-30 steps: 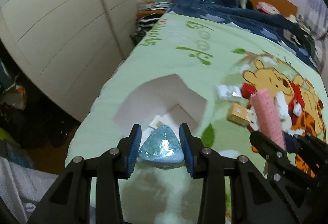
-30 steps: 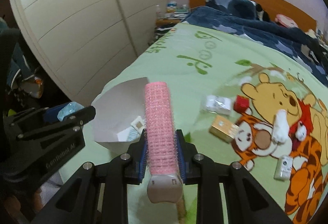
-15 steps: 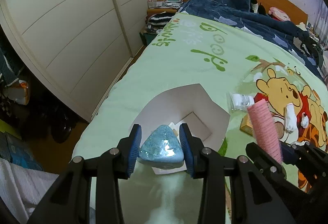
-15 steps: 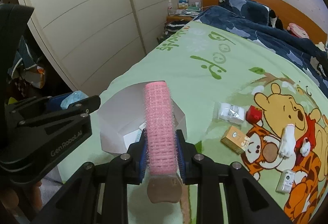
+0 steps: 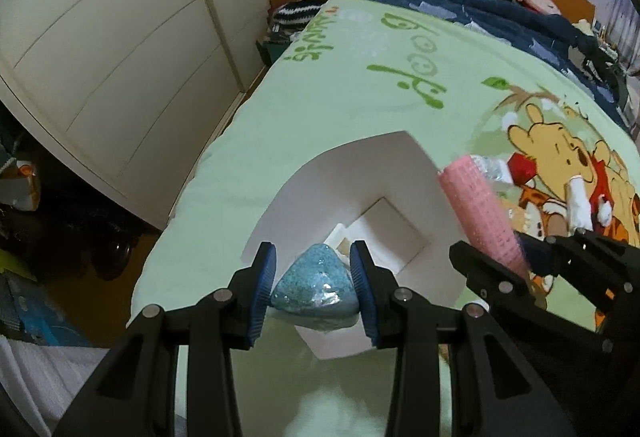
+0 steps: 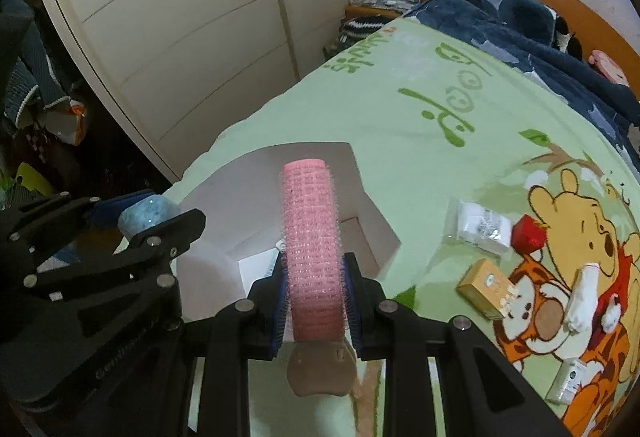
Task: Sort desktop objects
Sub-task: 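Open both grippers to drop the sponge and roller into the box, then move both open grippers back toward the white packet and orange box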
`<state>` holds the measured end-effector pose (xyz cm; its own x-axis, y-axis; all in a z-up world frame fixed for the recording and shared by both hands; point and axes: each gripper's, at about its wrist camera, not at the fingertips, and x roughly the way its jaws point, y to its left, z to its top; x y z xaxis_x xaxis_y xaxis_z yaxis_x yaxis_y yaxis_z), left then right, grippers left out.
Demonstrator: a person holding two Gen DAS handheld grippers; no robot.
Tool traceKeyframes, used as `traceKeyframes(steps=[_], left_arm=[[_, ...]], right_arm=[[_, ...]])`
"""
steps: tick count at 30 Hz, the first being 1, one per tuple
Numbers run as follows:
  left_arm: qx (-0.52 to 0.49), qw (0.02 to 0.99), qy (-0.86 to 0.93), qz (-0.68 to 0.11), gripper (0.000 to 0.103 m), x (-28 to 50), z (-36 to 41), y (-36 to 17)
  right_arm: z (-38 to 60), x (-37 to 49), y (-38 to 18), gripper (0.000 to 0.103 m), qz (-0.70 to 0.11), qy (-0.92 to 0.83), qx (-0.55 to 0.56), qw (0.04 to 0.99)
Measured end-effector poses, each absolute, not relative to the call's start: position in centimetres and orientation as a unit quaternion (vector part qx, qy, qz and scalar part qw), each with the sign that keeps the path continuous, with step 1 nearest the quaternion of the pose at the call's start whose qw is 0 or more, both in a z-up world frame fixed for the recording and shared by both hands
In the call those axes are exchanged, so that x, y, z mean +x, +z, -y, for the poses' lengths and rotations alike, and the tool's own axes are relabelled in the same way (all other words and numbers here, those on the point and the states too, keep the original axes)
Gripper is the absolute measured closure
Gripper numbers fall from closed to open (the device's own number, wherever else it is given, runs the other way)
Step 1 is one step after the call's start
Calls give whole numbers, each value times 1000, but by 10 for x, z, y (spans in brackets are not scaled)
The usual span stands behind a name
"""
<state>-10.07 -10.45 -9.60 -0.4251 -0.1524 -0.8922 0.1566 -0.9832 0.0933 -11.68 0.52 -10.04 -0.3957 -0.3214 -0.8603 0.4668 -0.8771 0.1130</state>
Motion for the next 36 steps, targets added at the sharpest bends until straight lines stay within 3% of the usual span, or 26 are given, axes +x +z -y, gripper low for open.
traceKeyframes(steps=[14, 22, 32, 36], left_arm=[[545, 88, -833, 14, 62, -122, 117, -117], [553, 91, -828, 13, 47, -125, 122, -122], [556, 102, -825, -5, 43, -120, 130, -113], [536, 105, -837, -25, 32, -111, 133, -93]], right_arm=[[12, -140, -122, 76, -88, -810, 527, 241], [11, -145, -127, 73, -89, -804, 536, 242], [11, -147, -116, 64, -87, -804, 535, 245], [-2, -139, -93, 64, -69, -826, 508, 236]])
